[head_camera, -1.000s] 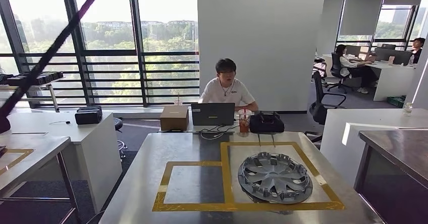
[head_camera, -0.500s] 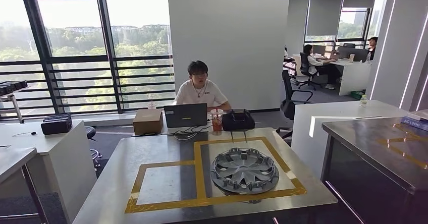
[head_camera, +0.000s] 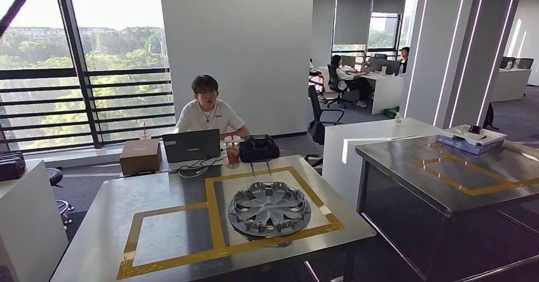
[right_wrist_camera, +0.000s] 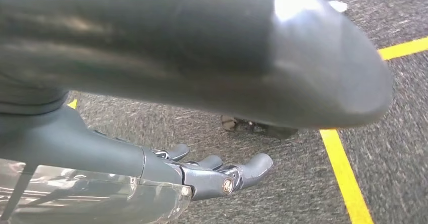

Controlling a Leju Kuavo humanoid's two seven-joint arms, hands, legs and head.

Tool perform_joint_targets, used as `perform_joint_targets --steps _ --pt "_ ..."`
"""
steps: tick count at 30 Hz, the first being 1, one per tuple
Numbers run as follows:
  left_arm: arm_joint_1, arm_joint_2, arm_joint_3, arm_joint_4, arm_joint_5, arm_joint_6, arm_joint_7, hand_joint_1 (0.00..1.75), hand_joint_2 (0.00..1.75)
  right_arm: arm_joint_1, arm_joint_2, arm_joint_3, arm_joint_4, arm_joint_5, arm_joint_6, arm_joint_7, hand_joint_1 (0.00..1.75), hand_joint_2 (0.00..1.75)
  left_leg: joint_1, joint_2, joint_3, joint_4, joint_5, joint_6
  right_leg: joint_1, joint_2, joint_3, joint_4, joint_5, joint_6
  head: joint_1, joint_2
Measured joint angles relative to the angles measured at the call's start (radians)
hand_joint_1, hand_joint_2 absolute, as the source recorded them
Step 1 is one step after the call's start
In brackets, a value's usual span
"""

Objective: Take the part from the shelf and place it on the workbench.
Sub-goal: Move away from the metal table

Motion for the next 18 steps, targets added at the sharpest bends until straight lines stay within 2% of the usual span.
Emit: perform_joint_targets --steps 1,2,4,5,6,7,9,10,11,12,13,14,16,17,18 --pt "-0.001 0.001 0.001 0.000 -0.004 0.002 0.000 0.00 0.00 -0.002 0.002 -0.002 -0.001 0.002 0.002 0.001 0.00 0.00 -0.002 0.008 -0.002 0.009 -0.006 -0.008 0.000 -0.012 0.023 -0.046 0.014 -0.006 0.000 0.000" --pt "-0.004 0.002 0.004 0.000 -0.008 0.003 0.001 0.00 0.00 -0.004 0.004 -0.006 -0.004 0.005 0.005 0.002 0.00 0.00 -0.003 0.016 -0.003 0.016 -0.011 -0.015 0.002 -0.018 0.032 -0.067 0.020 -0.017 -0.001 0.000" --pt "-0.012 0.002 0.011 -0.002 -0.015 0.004 0.005 0.00 0.00 -0.003 0.010 -0.015 -0.010 0.010 0.012 0.003 0.00 0.00 -0.003 0.029 -0.003 0.022 -0.015 -0.024 0.006 -0.004 0.026 -0.068 0.022 -0.042 -0.003 0.000" --pt "-0.015 0.002 0.015 -0.003 -0.019 0.004 0.007 0.00 0.00 -0.003 0.012 -0.020 -0.014 0.012 0.016 0.003 0.00 0.00 0.001 0.028 -0.003 0.026 -0.019 -0.028 0.006 0.004 0.024 -0.068 0.025 -0.049 -0.004 0.000" --pt "-0.017 0.002 0.020 -0.005 -0.021 0.002 0.009 0.00 0.00 -0.002 0.016 -0.025 -0.019 0.014 0.021 0.003 0.00 0.00 0.004 0.013 -0.009 0.041 -0.033 -0.032 0.004 0.013 0.023 -0.069 0.028 -0.056 -0.004 0.000" --pt "-0.017 0.001 0.025 -0.009 -0.023 0.000 0.011 0.00 0.00 -0.003 0.019 -0.030 -0.025 0.015 0.027 0.004 0.00 0.00 0.007 -0.008 -0.023 0.075 -0.060 -0.036 0.003 0.022 0.021 -0.069 0.033 -0.063 -0.004 0.000" --pt "-0.017 0.000 0.036 -0.018 -0.030 -0.004 0.016 0.00 0.00 -0.004 0.027 -0.038 -0.042 0.019 0.042 0.005 0.00 0.00 0.010 -0.053 -0.076 0.201 -0.137 -0.042 0.005 0.041 0.016 -0.069 0.039 -0.072 -0.006 0.000" --pt "-0.018 0.000 0.042 -0.022 -0.035 -0.004 0.018 0.00 0.00 -0.005 0.032 -0.042 -0.051 0.022 0.049 0.005 0.00 0.00 0.010 -0.062 -0.105 0.269 -0.166 -0.042 0.008 0.051 0.013 -0.068 0.042 -0.075 -0.006 0.000" --pt "-0.019 0.000 0.047 -0.025 -0.040 -0.003 0.019 0.00 0.00 -0.005 0.037 -0.047 -0.062 0.024 0.055 0.007 0.00 0.00 0.010 -0.067 -0.124 0.313 -0.178 -0.041 0.011 0.063 0.011 -0.068 0.043 -0.077 -0.007 0.000" --pt "-0.020 -0.001 0.052 -0.028 -0.046 -0.001 0.020 0.00 0.00 -0.004 0.044 -0.051 -0.073 0.025 0.062 0.009 0.00 0.00 0.010 -0.069 -0.126 0.320 -0.168 -0.038 0.013 0.075 0.011 -0.068 0.044 -0.077 -0.007 0.000" --pt "-0.022 -0.001 0.056 -0.031 -0.050 0.002 0.020 0.00 0.00 -0.004 0.050 -0.055 -0.085 0.026 0.068 0.011 0.00 0.00 0.009 -0.074 -0.108 0.284 -0.139 -0.033 0.016 0.088 0.012 -0.068 0.046 -0.076 -0.007 0.000" --pt "-0.025 -0.002 0.060 -0.033 -0.055 0.007 0.020 0.00 0.00 -0.004 0.058 -0.058 -0.097 0.027 0.073 0.013 0.00 0.00 0.007 -0.085 -0.076 0.217 -0.099 -0.025 0.018 0.101 0.013 -0.068 0.047 -0.075 -0.007 0.000" --pt "-0.030 -0.002 0.069 -0.043 -0.058 0.019 0.023 0.00 0.00 -0.007 0.074 -0.060 -0.118 0.024 0.081 0.016 0.00 0.00 0.005 -0.131 -0.015 0.087 -0.043 -0.004 0.021 0.125 0.013 -0.068 0.051 -0.072 -0.005 0.000" --pt "-0.033 -0.002 0.072 -0.047 -0.055 0.026 0.031 0.00 0.00 -0.009 0.082 -0.061 -0.128 0.023 0.084 0.018 0.00 0.00 0.003 -0.148 0.000 0.052 -0.032 0.003 0.020 0.136 0.010 -0.068 0.055 -0.068 -0.006 0.000" --pt "-0.035 -0.003 0.075 -0.051 -0.048 0.035 0.043 0.00 0.00 -0.011 0.088 -0.061 -0.138 0.021 0.087 0.020 0.00 0.00 0.001 -0.154 0.004 0.041 -0.033 0.008 0.018 0.146 0.005 -0.068 0.059 -0.063 -0.006 0.000"
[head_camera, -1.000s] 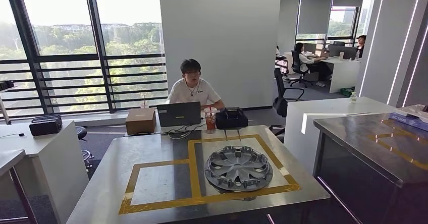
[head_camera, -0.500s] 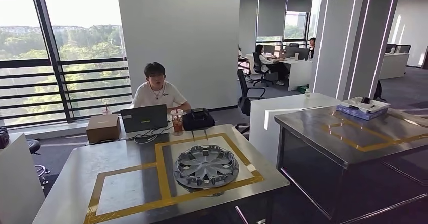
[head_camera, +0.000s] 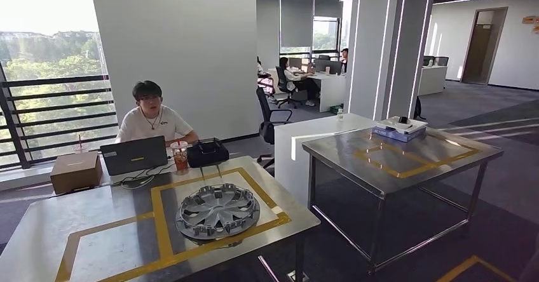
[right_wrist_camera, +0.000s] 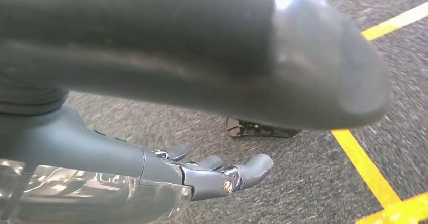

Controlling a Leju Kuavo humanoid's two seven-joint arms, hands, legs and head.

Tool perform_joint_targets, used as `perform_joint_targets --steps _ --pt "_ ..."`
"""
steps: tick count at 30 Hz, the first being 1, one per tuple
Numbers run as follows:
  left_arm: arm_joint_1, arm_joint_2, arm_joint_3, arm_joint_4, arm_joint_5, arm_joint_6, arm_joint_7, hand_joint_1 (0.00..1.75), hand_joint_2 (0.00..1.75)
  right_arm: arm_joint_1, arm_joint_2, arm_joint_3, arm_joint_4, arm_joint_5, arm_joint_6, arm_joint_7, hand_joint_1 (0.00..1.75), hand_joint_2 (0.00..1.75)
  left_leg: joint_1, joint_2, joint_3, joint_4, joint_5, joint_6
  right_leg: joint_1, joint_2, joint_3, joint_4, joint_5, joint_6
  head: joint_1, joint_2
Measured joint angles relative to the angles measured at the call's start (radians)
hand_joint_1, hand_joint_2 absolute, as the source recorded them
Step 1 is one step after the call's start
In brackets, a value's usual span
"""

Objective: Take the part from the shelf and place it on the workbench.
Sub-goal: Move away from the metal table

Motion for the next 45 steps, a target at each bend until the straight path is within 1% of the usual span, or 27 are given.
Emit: perform_joint_targets --steps 2,4,6,8,9,11,13,15,17,19,21,23,24,25,26,28,29,30,32,34,35,37,39,40,41,43,45 --pt "-0.005 -0.001 0.002 -0.005 0.023 0.014 0.031 0.00 0.00 0.001 0.010 -0.003 -0.019 -0.002 0.006 0.002 0.00 0.00 0.000 0.021 0.000 -0.013 0.008 0.003 -0.002 0.016 -0.011 0.000 0.007 0.012 -0.002 0.000" --pt "-0.009 -0.002 0.002 -0.009 0.048 0.017 0.057 0.00 0.87 0.002 0.018 -0.006 -0.035 -0.006 0.010 0.003 0.00 0.00 0.003 0.046 0.002 -0.034 0.024 0.006 0.002 -0.021 -0.038 0.040 -0.014 0.014 0.000 0.000" --pt "-0.010 -0.005 0.004 -0.011 0.062 0.015 0.076 0.00 1.75 -0.003 0.023 -0.008 -0.048 -0.013 0.013 0.003 0.00 0.00 0.001 0.076 -0.002 -0.044 0.034 0.008 0.004 -0.077 -0.097 0.153 -0.072 0.008 0.003 0.000" --pt "-0.009 -0.006 0.007 -0.011 0.065 0.018 0.086 0.00 1.75 -0.007 0.029 -0.008 -0.061 -0.021 0.014 0.003 0.00 0.00 -0.002 0.109 -0.008 -0.043 0.036 0.007 0.000 -0.097 -0.146 0.269 -0.118 0.012 0.004 0.000" --pt "-0.009 -0.007 0.007 -0.011 0.066 0.019 0.088 0.00 1.75 -0.007 0.032 -0.008 -0.068 -0.024 0.015 0.003 0.00 0.00 -0.003 0.124 -0.010 -0.042 0.037 0.006 -0.003 -0.102 -0.145 0.284 -0.121 0.019 0.005 0.000" --pt "-0.011 -0.009 0.007 -0.011 0.066 0.020 0.092 0.00 1.75 -0.006 0.039 -0.009 -0.083 -0.028 0.021 0.003 0.00 0.00 -0.003 0.150 -0.012 -0.039 0.036 0.003 -0.009 -0.118 -0.080 0.190 -0.087 0.038 0.006 0.000" --pt "-0.013 -0.011 0.007 -0.013 0.066 0.017 0.093 0.00 1.75 -0.007 0.047 -0.009 -0.102 -0.032 0.036 0.003 0.00 0.00 -0.005 0.172 -0.013 -0.030 0.032 -0.006 -0.010 -0.157 0.003 0.047 -0.052 0.043 0.006 0.000" --pt "-0.015 -0.014 0.007 -0.020 0.064 0.011 0.093 0.00 1.75 -0.007 0.058 -0.009 -0.130 -0.038 0.064 0.001 0.00 0.00 -0.008 0.189 -0.015 -0.022 0.028 -0.018 -0.006 -0.173 0.030 -0.007 -0.043 0.027 0.005 0.000" --pt "-0.019 -0.017 0.007 -0.031 0.061 0.006 0.093 0.00 1.75 -0.002 0.072 -0.011 -0.163 -0.046 0.093 0.002 0.00 0.00 -0.006 0.198 -0.014 -0.020 0.027 -0.031 -0.005 -0.154 0.024 -0.006 -0.036 0.010 0.004 0.000" --pt "-0.022 -0.020 0.007 -0.042 0.056 0.005 0.093 0.00 0.87 0.002 0.088 -0.013 -0.196 -0.058 0.112 0.010 0.00 0.00 0.001 0.162 -0.025 0.009 0.000 -0.045 -0.009 -0.137 0.021 -0.010 -0.028 -0.005 0.003 0.000" --pt "-0.022 -0.022 0.007 -0.049 0.049 0.008 0.093 0.00 0.00 0.002 0.104 -0.014 -0.224 -0.068 0.122 0.019 0.00 0.00 0.006 0.106 -0.068 0.117 -0.073 -0.054 -0.010 -0.117 0.016 -0.010 -0.019 -0.015 0.001 0.000" --pt "-0.021 -0.022 0.008 -0.052 0.043 0.012 0.094 0.00 0.00 0.003 0.120 -0.015 -0.246 -0.073 0.126 0.028 0.00 0.00 0.007 0.087 -0.122 0.249 -0.135 -0.056 -0.007 -0.093 0.009 -0.009 -0.014 -0.019 0.000 0.000" --pt "-0.021 -0.022 0.007 -0.052 0.041 0.015 0.093 0.00 0.00 0.003 0.126 -0.015 -0.254 -0.074 0.127 0.032 0.00 0.00 0.007 0.084 -0.133 0.278 -0.139 -0.055 -0.005 -0.080 0.008 -0.009 -0.012 -0.018 0.000 0.000" --pt "-0.021 -0.022 0.007 -0.052 0.039 0.017 0.091 0.00 0.00 0.004 0.132 -0.016 -0.262 -0.075 0.128 0.035 0.00 0.00 0.007 0.082 -0.125 0.267 -0.122 -0.052 -0.004 -0.066 0.008 -0.008 -0.010 -0.017 0.000 0.000" --pt "-0.021 -0.022 0.007 -0.052 0.038 0.019 0.087 0.00 0.00 0.004 0.137 -0.016 -0.268 -0.075 0.128 0.037 0.00 0.00 0.007 0.076 -0.098 0.216 -0.088 -0.049 -0.004 -0.053 0.009 -0.008 -0.009 -0.015 0.000 0.000" --pt "-0.022 -0.019 0.007 -0.052 0.032 0.020 0.081 0.00 0.00 0.002 0.146 -0.017 -0.277 -0.076 0.128 0.040 0.00 0.00 0.007 0.033 -0.028 0.073 -0.019 -0.035 -0.002 -0.027 0.009 -0.007 -0.006 -0.010 0.000 0.000" --pt "-0.022 -0.018 0.007 -0.052 0.029 0.021 0.078 0.00 0.00 0.000 0.150 -0.017 -0.280 -0.076 0.128 0.040 0.00 0.00 0.006 0.013 -0.004 0.020 0.000 -0.029 -0.001 -0.015 0.007 -0.006 -0.003 -0.006 0.000 0.000" --pt "-0.022 -0.016 0.007 -0.052 0.025 0.021 0.076 0.00 0.00 -0.001 0.153 -0.017 -0.281 -0.075 0.127 0.039 0.00 0.00 0.004 0.000 0.007 -0.008 0.006 -0.025 -0.002 -0.004 0.002 -0.006 0.001 0.000 0.000 0.000" --pt "-0.024 -0.014 0.007 -0.052 0.021 0.022 0.071 0.00 0.00 -0.002 0.156 -0.018 -0.283 -0.073 0.125 0.036 0.00 0.00 0.000 0.012 0.006 -0.019 0.007 -0.021 -0.005 0.016 -0.010 -0.007 0.010 0.015 -0.001 0.000" --pt "-0.029 -0.013 0.006 -0.051 0.016 0.023 0.065 0.00 0.00 0.001 0.157 -0.019 -0.285 -0.067 0.121 0.031 0.00 0.00 0.002 0.034 0.006 -0.031 0.018 -0.013 -0.006 -0.009 -0.027 0.009 0.006 0.021 0.000 0.000" --pt "-0.030 -0.012 0.005 -0.051 0.014 0.023 0.063 0.00 0.00 0.000 0.156 -0.020 -0.286 -0.064 0.119 0.028 0.00 0.00 0.003 0.047 0.005 -0.038 0.024 -0.008 -0.004 -0.037 -0.044 0.039 -0.012 0.020 0.002 0.000" --pt "-0.029 -0.012 0.006 -0.051 0.010 0.022 0.059 0.00 0.00 -0.005 0.154 -0.021 -0.286 -0.058 0.115 0.021 0.00 0.00 0.001 0.077 0.000 -0.042 0.030 -0.002 -0.004 -0.089 -0.102 0.159 -0.074 0.015 0.004 0.000" --pt "-0.028 -0.012 0.007 -0.051 0.008 0.018 0.057 0.00 0.00 -0.008 0.153 -0.021 -0.286 -0.052 0.114 0.013 0.00 0.00 -0.002 0.111 -0.007 -0.041 0.033 0.000 -0.006 -0.101 -0.150 0.274 -0.119 0.019 0.005 0.000" --pt "-0.029 -0.012 0.007 -0.051 0.008 0.016 0.057 0.00 0.00 -0.008 0.152 -0.021 -0.286 -0.049 0.114 0.010 0.00 0.00 -0.003 0.126 -0.010 -0.041 0.035 -0.001 -0.007 -0.103 -0.146 0.284 -0.121 0.026 0.005 0.000" --pt "-0.030 -0.012 0.007 -0.051 0.008 0.014 0.056 0.00 0.00 -0.007 0.151 -0.021 -0.286 -0.047 0.114 0.009 0.00 0.00 -0.003 0.139 -0.011 -0.041 0.035 -0.002 -0.008 -0.107 -0.120 0.250 -0.108 0.034 0.005 0.000" --pt "-0.032 -0.012 0.007 -0.051 0.008 0.012 0.056 0.00 0.00 -0.008 0.147 -0.022 -0.286 -0.045 0.112 0.007 0.00 0.00 -0.005 0.164 -0.011 -0.037 0.035 -0.007 -0.007 -0.139 -0.025 0.100 -0.068 0.043 0.005 0.000" --pt "-0.034 -0.012 0.007 -0.051 0.007 0.012 0.056 0.00 0.00 -0.011 0.146 -0.022 -0.286 -0.046 0.107 0.006 0.00 0.00 -0.010 0.183 -0.012 -0.031 0.032 -0.017 -0.004 -0.164 0.034 -0.003 -0.044 0.029 0.003 0.000"
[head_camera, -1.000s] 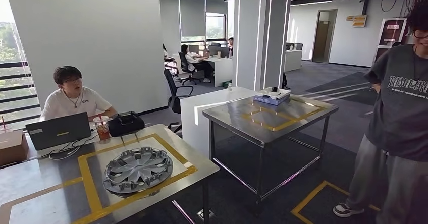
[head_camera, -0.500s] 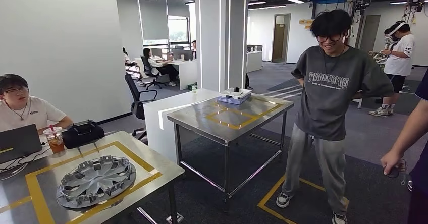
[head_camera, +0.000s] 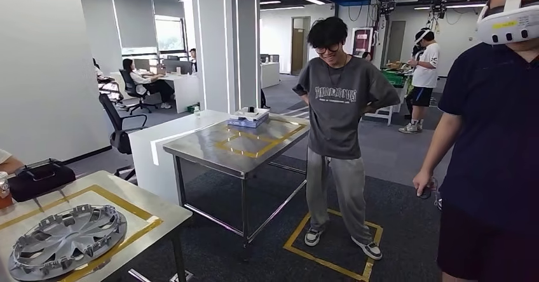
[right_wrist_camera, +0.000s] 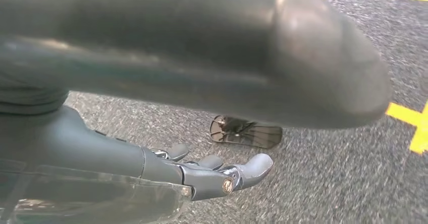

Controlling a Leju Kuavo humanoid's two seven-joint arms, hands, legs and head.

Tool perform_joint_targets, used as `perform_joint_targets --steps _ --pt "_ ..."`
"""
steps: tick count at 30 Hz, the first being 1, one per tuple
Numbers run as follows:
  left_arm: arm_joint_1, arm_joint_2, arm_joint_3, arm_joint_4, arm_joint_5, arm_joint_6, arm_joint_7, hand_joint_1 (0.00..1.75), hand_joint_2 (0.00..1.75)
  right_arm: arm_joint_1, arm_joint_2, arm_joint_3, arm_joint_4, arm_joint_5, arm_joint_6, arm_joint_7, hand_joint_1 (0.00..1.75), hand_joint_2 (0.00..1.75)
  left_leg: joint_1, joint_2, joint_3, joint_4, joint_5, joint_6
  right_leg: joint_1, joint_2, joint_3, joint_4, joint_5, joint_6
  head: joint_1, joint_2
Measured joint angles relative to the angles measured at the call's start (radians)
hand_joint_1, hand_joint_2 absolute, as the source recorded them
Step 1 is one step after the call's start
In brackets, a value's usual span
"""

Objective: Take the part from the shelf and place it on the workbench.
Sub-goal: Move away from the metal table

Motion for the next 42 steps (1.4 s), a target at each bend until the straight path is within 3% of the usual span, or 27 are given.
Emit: perform_joint_targets --steps 3,5,7,8,9,10,11,12,14,16,18,20,22,24,25,26,27,29,31,33,34,36,38,39,40,41,42 --pt "-0.003 0.000 0.000 -0.002 -0.003 0.000 0.000 0.00 0.00 0.002 0.002 -0.001 0.000 -0.004 -0.009 0.004 0.00 0.00 0.001 0.016 0.001 0.005 -0.002 -0.017 0.002 0.017 -0.003 -0.012 0.008 -0.028 -0.002 0.000" --pt "-0.003 -0.001 -0.001 -0.007 -0.009 -0.001 -0.001 0.00 0.00 0.002 0.005 -0.002 0.001 -0.004 -0.010 0.012 0.00 0.00 0.008 -0.019 -0.012 0.040 -0.031 -0.028 -0.002 0.035 -0.004 -0.015 0.016 -0.042 -0.003 0.000" --pt "0.001 -0.001 -0.001 -0.016 -0.017 -0.006 -0.004 0.00 0.00 0.001 0.012 -0.002 0.004 -0.004 -0.010 0.018 0.00 0.00 0.014 -0.075 -0.059 0.155 -0.105 -0.036 -0.002 0.054 -0.009 -0.015 0.024 -0.051 -0.005 0.000" --pt "0.004 0.000 -0.001 -0.021 -0.019 -0.012 -0.006 0.00 0.00 0.001 0.016 -0.002 0.005 -0.005 -0.009 0.021 0.00 0.00 0.015 -0.091 -0.090 0.227 -0.140 -0.037 0.000 0.065 -0.013 -0.014 0.026 -0.054 -0.006 0.000" --pt "0.006 0.000 -0.001 -0.027 -0.022 -0.020 -0.008 0.00 0.44 0.002 0.020 -0.002 0.005 -0.007 -0.006 0.023 0.00 0.00 0.015 -0.097 -0.114 0.283 -0.161 -0.037 0.001 0.077 -0.016 -0.012 0.028 -0.054 -0.006 0.000" --pt "0.007 0.000 -0.002 -0.034 -0.025 -0.030 -0.012 0.00 0.87 0.004 0.023 -0.002 0.005 -0.009 -0.002 0.028 0.00 0.00 0.015 -0.100 -0.122 0.302 -0.159 -0.037 0.003 0.089 -0.018 -0.010 0.029 -0.054 -0.006 0.000" --pt "0.007 0.001 -0.002 -0.040 -0.028 -0.039 -0.015 0.00 1.31 0.005 0.026 -0.002 0.005 -0.012 0.003 0.032 0.00 0.00 0.015 -0.103 -0.110 0.281 -0.137 -0.035 0.004 0.102 -0.019 -0.008 0.030 -0.053 -0.006 0.000" --pt "0.008 0.001 -0.003 -0.046 -0.032 -0.046 -0.020 0.00 1.75 0.006 0.030 -0.002 0.003 -0.014 0.007 0.037 0.00 0.00 0.015 -0.111 -0.081 0.223 -0.101 -0.031 0.005 0.115 -0.018 -0.006 0.030 -0.053 -0.006 0.000" --pt "0.011 0.004 -0.003 -0.058 -0.040 -0.058 -0.026 0.00 1.75 0.006 0.040 -0.002 -0.002 -0.020 0.011 0.044 0.00 0.00 0.015 -0.161 -0.013 0.082 -0.040 -0.020 0.007 0.139 -0.019 -0.005 0.033 -0.048 -0.005 0.000" --pt "0.015 0.007 -0.003 -0.065 -0.048 -0.066 -0.030 0.00 1.75 0.004 0.046 -0.002 -0.008 -0.023 0.012 0.046 0.00 0.00 0.014 -0.197 0.014 0.019 -0.025 -0.013 0.005 0.163 -0.029 -0.003 0.040 -0.037 -0.006 0.000" --pt "0.018 0.007 -0.004 -0.071 -0.052 -0.069 -0.033 0.00 1.75 0.006 0.050 -0.002 -0.014 -0.024 0.012 0.044 0.00 0.00 0.011 -0.180 0.012 0.009 -0.021 -0.007 0.001 0.184 -0.040 -0.004 0.049 -0.023 -0.009 0.000" --pt "0.017 0.004 -0.004 -0.074 -0.053 -0.065 -0.036 0.00 1.75 0.008 0.049 -0.002 -0.018 -0.023 0.007 0.037 0.00 0.00 0.013 -0.154 0.013 -0.006 -0.008 0.004 0.002 0.153 -0.063 0.023 0.037 -0.019 -0.007 0.000" --pt "0.018 0.001 -0.002 -0.070 -0.053 -0.052 -0.038 0.00 1.75 0.005 0.043 -0.002 -0.019 -0.021 -0.003 0.028 0.00 0.00 0.012 -0.122 0.011 -0.015 0.001 0.012 0.003 0.092 -0.118 0.127 -0.016 -0.025 -0.004 0.000" --pt "0.018 -0.001 -0.001 -0.055 -0.051 -0.032 -0.038 0.00 1.75 0.001 0.035 -0.002 -0.019 -0.020 -0.013 0.019 0.00 0.00 0.008 -0.087 0.003 -0.015 0.003 0.014 0.001 0.067 -0.178 0.260 -0.072 -0.023 -0.002 0.000" --pt "0.017 -0.002 0.000 -0.044 -0.051 -0.023 -0.038 0.00 1.75 0.001 0.031 -0.002 -0.019 -0.018 -0.017 0.015 0.00 0.00 0.006 -0.071 0.000 -0.014 0.003 0.015 -0.001 0.063 -0.186 0.291 -0.082 -0.017 -0.002 0.000" --pt "0.014 -0.002 0.000 -0.030 -0.050 -0.013 -0.039 0.00 1.75 0.002 0.026 -0.002 -0.019 -0.016 -0.020 0.011 0.00 0.00 0.006 -0.056 -0.001 -0.013 0.004 0.014 -0.003 0.060 -0.172 0.279 -0.076 -0.009 -0.001 0.000" --pt "0.011 -0.001 -0.001 -0.016 -0.049 -0.004 -0.041 0.00 1.75 0.003 0.021 -0.002 -0.019 -0.014 -0.021 0.008 0.00 0.00 0.006 -0.043 -0.001 -0.012 0.004 0.013 -0.004 0.053 -0.135 0.225 -0.057 -0.001 -0.001 0.000" --pt "0.003 0.000 -0.001 0.015 -0.045 0.015 -0.047 0.00 1.75 0.001 0.010 -0.002 -0.019 -0.006 -0.016 0.001 0.00 0.00 0.003 -0.021 0.000 -0.007 0.002 0.007 -0.003 0.014 -0.037 0.066 -0.017 0.005 0.000 0.000" --pt "-0.004 0.004 -0.003 0.044 -0.042 0.035 -0.051 0.00 1.75 -0.002 0.003 -0.001 -0.021 0.008 -0.010 -0.007 0.00 0.00 -0.001 -0.003 0.002 -0.003 0.000 -0.003 0.001 -0.010 0.009 -0.014 -0.001 -0.010 -0.001 0.000" --pt "-0.009 0.007 -0.004 0.066 -0.039 0.055 -0.048 0.00 1.75 0.000 -0.003 -0.002 -0.022 0.021 -0.008 -0.013 0.00 0.00 0.000 0.012 0.004 -0.002 0.000 -0.015 0.005 0.006 0.002 -0.016 0.004 -0.027 -0.002 0.000" --pt "-0.012 0.009 -0.004 0.074 -0.039 0.062 -0.044 0.00 1.75 0.002 -0.005 -0.002 -0.022 0.024 -0.008 -0.014 0.00 0.00 0.002 0.008 0.003 0.001 -0.003 -0.021 0.003 0.015 0.002 -0.018 0.007 -0.033 -0.002 0.000" --pt "-0.013 0.011 -0.004 0.084 -0.039 0.071 -0.033 0.00 1.75 0.002 -0.008 -0.002 -0.022 0.021 -0.008 -0.014 0.00 0.00 0.010 -0.037 -0.019 0.057 -0.045 -0.033 -0.001 0.034 0.000 -0.021 0.016 -0.046 -0.003 0.000" --pt "-0.011 0.015 -0.002 0.096 -0.039 0.080 -0.022 0.00 1.75 0.002 -0.010 -0.002 -0.022 0.012 -0.008 -0.009 0.00 0.00 0.015 -0.087 -0.077 0.192 -0.122 -0.039 0.001 0.054 -0.004 -0.020 0.022 -0.054 -0.005 0.000" --pt "-0.009 0.018 0.000 0.102 -0.039 0.082 -0.018 0.00 1.75 0.002 -0.010 -0.002 -0.022 0.004 -0.006 -0.001 0.00 0.00 0.015 -0.096 -0.108 0.261 -0.150 -0.039 0.003 0.066 -0.007 -0.019 0.023 -0.056 -0.005 0.000" --pt "-0.007 0.020 0.000 0.107 -0.037 0.082 -0.013 0.00 1.75 0.003 -0.010 -0.002 -0.022 -0.009 -0.001 0.011 0.00 0.00 0.015 -0.100 -0.126 0.301 -0.159 -0.038 0.006 0.077 -0.008 -0.018 0.024 -0.058 -0.006 0.000" --pt "-0.006 0.021 0.000 0.109 -0.035 0.080 -0.010 0.00 1.75 0.004 -0.011 -0.002 -0.022 -0.025 0.007 0.026 0.00 0.00 0.015 -0.101 -0.127 0.303 -0.147 -0.036 0.008 0.087 -0.008 -0.017 0.025 -0.058 -0.006 0.000" --pt "-0.005 0.022 0.000 0.111 -0.032 0.076 -0.006 0.00 1.75 0.005 -0.012 -0.002 -0.022 -0.048 0.016 0.044 0.00 0.00 0.015 -0.103 -0.108 0.262 -0.117 -0.033 0.010 0.095 -0.007 -0.017 0.026 -0.059 -0.006 0.000"
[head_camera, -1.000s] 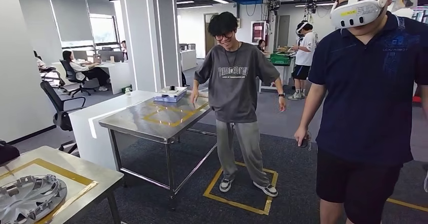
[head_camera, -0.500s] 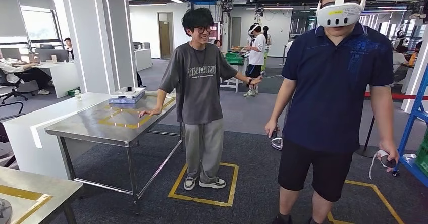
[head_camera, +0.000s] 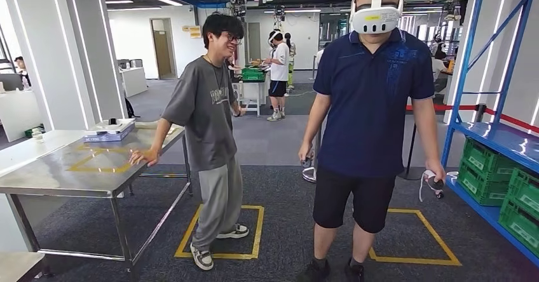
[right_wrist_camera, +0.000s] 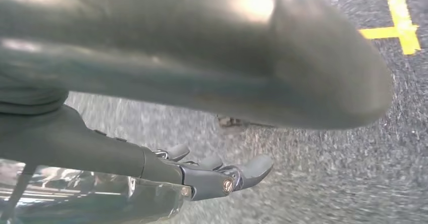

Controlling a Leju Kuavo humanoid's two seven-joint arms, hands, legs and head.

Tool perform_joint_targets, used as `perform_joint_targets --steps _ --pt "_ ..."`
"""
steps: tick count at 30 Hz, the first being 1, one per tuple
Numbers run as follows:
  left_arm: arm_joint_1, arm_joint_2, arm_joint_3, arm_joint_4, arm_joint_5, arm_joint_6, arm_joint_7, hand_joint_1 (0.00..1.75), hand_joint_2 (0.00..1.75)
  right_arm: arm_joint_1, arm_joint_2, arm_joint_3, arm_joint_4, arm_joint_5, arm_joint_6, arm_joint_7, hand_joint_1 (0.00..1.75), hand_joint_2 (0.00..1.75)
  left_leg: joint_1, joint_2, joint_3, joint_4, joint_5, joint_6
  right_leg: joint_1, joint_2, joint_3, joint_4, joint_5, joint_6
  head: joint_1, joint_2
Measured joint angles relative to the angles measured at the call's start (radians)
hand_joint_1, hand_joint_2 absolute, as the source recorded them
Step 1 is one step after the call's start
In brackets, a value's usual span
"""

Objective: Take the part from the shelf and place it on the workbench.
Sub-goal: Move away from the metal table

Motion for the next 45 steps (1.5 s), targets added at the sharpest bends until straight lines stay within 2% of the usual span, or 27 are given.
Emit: perform_joint_targets --steps 2,4,6,8,9,10,12,13,14,15,17,19,22,24,25,27,28,29,30,33,35,38,39,40,43,44,45 --pt "0.000 0.001 0.000 0.000 0.004 -0.005 0.008 0.00 1.75 0.002 -0.002 0.000 0.002 -0.063 0.015 0.040 0.00 0.87 -0.003 -0.010 0.068 -0.144 0.071 0.011 0.004 0.012 0.003 0.001 0.000 0.001 0.000 0.000" --pt "0.000 0.002 0.000 0.000 0.005 -0.005 0.015 0.00 1.75 0.002 -0.006 0.000 0.006 -0.126 0.020 0.071 0.00 1.75 -0.007 -0.020 0.108 -0.237 0.100 0.020 0.007 0.021 -0.001 0.003 0.003 0.006 0.001 0.000" --pt "0.002 0.003 -0.006 0.000 0.014 -0.003 0.022 0.00 1.75 0.004 -0.013 0.006 0.013 -0.161 0.018 0.085 0.00 1.75 -0.012 -0.021 0.107 -0.252 0.103 0.028 0.006 0.025 -0.009 0.002 0.009 0.017 0.000 0.000" --pt "0.004 0.004 -0.024 0.004 0.035 0.005 0.032 0.00 1.75 0.007 -0.022 0.025 0.022 -0.186 0.008 0.089 0.00 1.75 -0.009 -0.017 0.106 -0.265 0.117 0.039 0.005 0.013 -0.021 0.015 0.003 0.025 0.001 0.000" --pt "0.005 0.005 -0.037 0.007 0.048 0.012 0.038 0.00 1.75 0.007 -0.026 0.039 0.028 -0.200 0.000 0.090 0.00 1.75 -0.007 -0.013 0.105 -0.272 0.124 0.045 0.004 0.001 -0.037 0.044 -0.015 0.025 0.002 0.000" --pt "0.006 0.006 -0.050 0.011 0.062 0.021 0.044 0.00 1.75 0.007 -0.031 0.055 0.035 -0.215 -0.009 0.091 0.00 1.75 -0.006 -0.008 0.103 -0.276 0.129 0.048 0.002 -0.013 -0.063 0.099 -0.043 0.023 0.004 0.000" --pt "0.008 0.009 -0.076 0.019 0.092 0.040 0.058 0.00 1.75 0.008 -0.039 0.087 0.052 -0.246 -0.029 0.094 0.00 1.75 -0.009 0.002 0.096 -0.276 0.133 0.051 -0.002 -0.027 -0.130 0.243 -0.106 0.022 0.005 0.000" --pt "0.009 0.010 -0.090 0.023 0.107 0.050 0.066 0.00 1.75 0.011 -0.043 0.103 0.061 -0.261 -0.039 0.096 0.00 1.75 -0.010 0.008 0.094 -0.275 0.134 0.050 -0.004 -0.029 -0.151 0.295 -0.123 0.026 0.005 0.000" --pt "0.009 0.012 -0.105 0.027 0.123 0.060 0.073 0.00 1.75 0.016 -0.047 0.119 0.070 -0.276 -0.049 0.098 0.00 1.75 -0.010 0.012 0.092 -0.275 0.136 0.049 -0.006 -0.030 -0.152 0.308 -0.124 0.033 0.005 0.000" --pt "0.009 0.015 -0.120 0.031 0.138 0.070 0.080 0.00 1.75 0.021 -0.051 0.135 0.079 -0.291 -0.059 0.099 0.00 1.75 -0.009 0.015 0.091 -0.274 0.137 0.047 -0.010 -0.032 -0.132 0.276 -0.109 0.043 0.006 0.000" --pt "0.009 0.020 -0.154 0.037 0.171 0.091 0.094 0.00 0.87 0.030 -0.058 0.171 0.097 -0.322 -0.079 0.103 0.00 0.87 -0.009 0.019 0.090 -0.268 0.136 0.040 -0.017 -0.041 -0.047 0.125 -0.060 0.059 0.006 0.000" --pt "0.008 0.027 -0.191 0.044 0.203 0.112 0.107 0.00 0.00 0.035 -0.064 0.208 0.114 -0.354 -0.100 0.106 0.00 0.00 -0.012 0.022 0.086 -0.259 0.133 0.029 -0.017 -0.045 0.007 0.020 -0.033 0.053 0.006 0.000" --pt "0.010 0.038 -0.246 0.058 0.250 0.142 0.128 0.00 0.00 0.045 -0.071 0.262 0.135 -0.400 -0.130 0.110 0.00 0.00 -0.009 0.023 0.083 -0.254 0.132 0.012 -0.011 -0.042 0.008 0.010 -0.027 0.029 0.004 0.000" --pt "0.014 0.044 -0.282 0.072 0.281 0.163 0.142 0.00 0.00 0.050 -0.076 0.297 0.145 -0.431 -0.150 0.113 0.00 0.00 -0.003 0.017 0.067 -0.219 0.105 0.002 -0.011 -0.042 0.008 0.008 -0.021 0.016 0.003 0.000" --pt "0.016 0.047 -0.300 0.080 0.298 0.173 0.150 0.00 0.00 0.050 -0.079 0.316 0.149 -0.448 -0.160 0.114 0.00 0.00 -0.001 0.013 0.046 -0.172 0.075 -0.002 -0.012 -0.042 0.008 0.008 -0.017 0.011 0.003 0.000" --pt "0.024 0.052 -0.335 0.101 0.329 0.194 0.164 0.00 0.00 0.050 -0.085 0.354 0.155 -0.479 -0.181 0.117 0.00 0.00 0.000 0.008 -0.015 -0.033 0.003 -0.006 -0.006 -0.042 0.003 0.009 -0.014 0.006 0.001 0.000" --pt "0.030 0.055 -0.352 0.112 0.343 0.204 0.171 0.00 0.00 0.050 -0.088 0.372 0.157 -0.494 -0.190 0.119 0.00 0.00 0.000 0.007 -0.041 0.025 -0.018 -0.006 -0.003 -0.041 0.001 0.009 -0.013 0.004 0.001 0.000" --pt "0.037 0.058 -0.369 0.124 0.358 0.214 0.178 0.00 0.00 0.050 -0.090 0.390 0.160 -0.509 -0.200 0.121 0.00 0.00 0.000 0.006 -0.052 0.050 -0.019 -0.004 0.001 -0.040 0.000 0.010 -0.013 0.003 0.001 0.000" --pt "0.045 0.061 -0.387 0.136 0.373 0.224 0.185 0.00 0.00 0.050 -0.092 0.408 0.161 -0.524 -0.210 0.123 0.00 0.00 0.000 0.005 -0.043 0.032 0.000 0.000 0.004 -0.039 0.000 0.010 -0.012 0.003 0.001 0.000" --pt "0.065 0.073 -0.442 0.169 0.420 0.255 0.206 0.00 0.00 0.045 -0.097 0.466 0.165 -0.570 -0.240 0.126 0.00 0.00 -0.008 0.000 0.059 -0.170 0.093 0.021 0.012 -0.034 0.003 0.010 -0.012 0.004 0.001 0.000" --pt "0.073 0.083 -0.479 0.189 0.452 0.275 0.219 0.00 0.00 0.042 -0.101 0.505 0.169 -0.601 -0.260 0.129 0.00 0.00 -0.016 0.000 0.089 -0.237 0.110 0.030 0.014 -0.034 -0.001 0.010 -0.009 0.008 0.001 0.000" --pt "0.084 0.094 -0.535 0.215 0.500 0.307 0.240 0.00 0.00 0.043 -0.107 0.563 0.178 -0.648 -0.291 0.133 0.00 0.00 -0.017 0.003 0.089 -0.255 0.122 0.041 0.015 -0.035 -0.009 0.013 -0.008 0.019 0.001 0.000" --pt "0.086 0.097 -0.554 0.222 0.516 0.317 0.245 0.00 0.00 0.045 -0.110 0.582 0.182 -0.663 -0.300 0.135 0.00 0.00 -0.014 0.005 0.091 -0.264 0.129 0.046 0.016 -0.035 -0.019 0.030 -0.018 0.020 0.001 0.000" --pt "0.087 0.099 -0.573 0.228 0.532 0.327 0.252 0.00 0.00 0.047 -0.113 0.600 0.187 -0.678 -0.311 0.137 0.00 0.00 -0.012 0.006 0.092 -0.273 0.136 0.051 0.015 -0.035 -0.039 0.068 -0.039 0.020 0.002 0.000" --pt "0.088 0.108 -0.631 0.244 0.579 0.357 0.274 0.00 0.00 0.058 -0.125 0.655 0.214 -0.724 -0.342 0.143 0.00 0.00 -0.013 0.010 0.084 -0.277 0.143 0.056 0.005 -0.036 -0.133 0.265 -0.122 0.021 0.005 0.000" --pt "0.089 0.111 -0.650 0.248 0.594 0.367 0.281 0.00 0.00 0.065 -0.128 0.672 0.225 -0.739 -0.352 0.144 0.00 0.00 -0.014 0.011 0.083 -0.276 0.143 0.055 0.001 -0.036 -0.149 0.301 -0.131 0.028 0.005 0.000" --pt "0.088 0.114 -0.669 0.251 0.609 0.377 0.288 0.00 0.00 0.073 -0.131 0.690 0.236 -0.754 -0.361 0.146 0.00 0.00 -0.013 0.011 0.082 -0.275 0.144 0.054 -0.003 -0.036 -0.145 0.296 -0.124 0.037 0.005 0.000"
